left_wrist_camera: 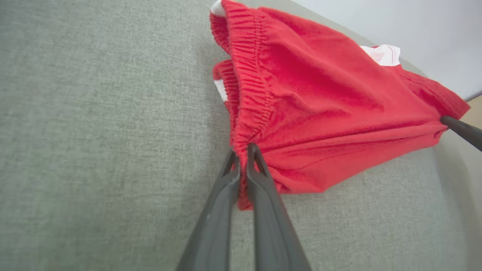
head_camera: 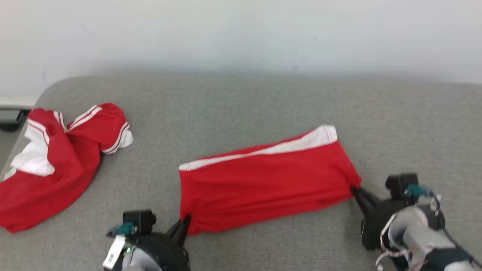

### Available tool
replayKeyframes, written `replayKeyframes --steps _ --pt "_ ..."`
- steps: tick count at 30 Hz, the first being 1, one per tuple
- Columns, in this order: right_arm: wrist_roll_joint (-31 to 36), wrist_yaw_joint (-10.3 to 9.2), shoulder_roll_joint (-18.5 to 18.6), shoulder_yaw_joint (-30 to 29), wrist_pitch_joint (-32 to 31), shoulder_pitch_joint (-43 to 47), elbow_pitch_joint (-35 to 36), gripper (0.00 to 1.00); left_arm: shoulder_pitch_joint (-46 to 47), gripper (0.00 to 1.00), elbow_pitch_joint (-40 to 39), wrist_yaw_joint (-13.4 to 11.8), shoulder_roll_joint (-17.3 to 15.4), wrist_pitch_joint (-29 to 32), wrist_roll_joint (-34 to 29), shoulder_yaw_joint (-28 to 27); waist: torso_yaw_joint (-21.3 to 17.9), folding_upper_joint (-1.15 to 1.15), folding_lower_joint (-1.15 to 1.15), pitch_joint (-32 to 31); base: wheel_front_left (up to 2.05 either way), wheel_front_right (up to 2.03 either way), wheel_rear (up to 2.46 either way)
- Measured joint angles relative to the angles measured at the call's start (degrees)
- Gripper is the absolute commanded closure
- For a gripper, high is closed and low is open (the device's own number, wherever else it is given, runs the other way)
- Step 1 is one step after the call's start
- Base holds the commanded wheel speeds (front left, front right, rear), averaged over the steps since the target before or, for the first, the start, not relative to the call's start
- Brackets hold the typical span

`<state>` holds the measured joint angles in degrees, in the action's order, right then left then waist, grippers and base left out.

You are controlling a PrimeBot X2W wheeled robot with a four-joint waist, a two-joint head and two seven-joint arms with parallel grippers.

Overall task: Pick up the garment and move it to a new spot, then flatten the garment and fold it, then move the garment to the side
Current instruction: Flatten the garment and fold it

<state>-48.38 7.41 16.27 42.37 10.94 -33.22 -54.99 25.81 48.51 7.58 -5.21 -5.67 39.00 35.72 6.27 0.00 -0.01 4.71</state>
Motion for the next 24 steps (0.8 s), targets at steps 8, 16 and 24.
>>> replayKeyframes --steps 8,16,24 --pt "-1.51 0.15 -0.16 -0.81 1.36 8.34 1.68 1.00 -6.71 1.00 -2.32 0.00 -1.41 -1.45 -0.07 0.80 -4.14 0.00 -0.01 -3.71 0.00 0.00 0.00" --pt "-2.09 0.09 1.54 -1.96 2.05 12.83 3.47 1.00 -8.59 1.00 -5.02 -0.01 -1.13 -1.51 -0.07 1.69 -8.88 0.00 0.00 -5.63 0.00 0.00 0.00" --pt "-3.12 -0.36 2.09 -2.60 2.20 14.21 4.81 1.00 -8.94 1.00 -5.26 -0.52 -1.00 -0.10 -0.42 2.40 -10.25 0.00 0.01 -6.28 0.00 0.00 0.00"
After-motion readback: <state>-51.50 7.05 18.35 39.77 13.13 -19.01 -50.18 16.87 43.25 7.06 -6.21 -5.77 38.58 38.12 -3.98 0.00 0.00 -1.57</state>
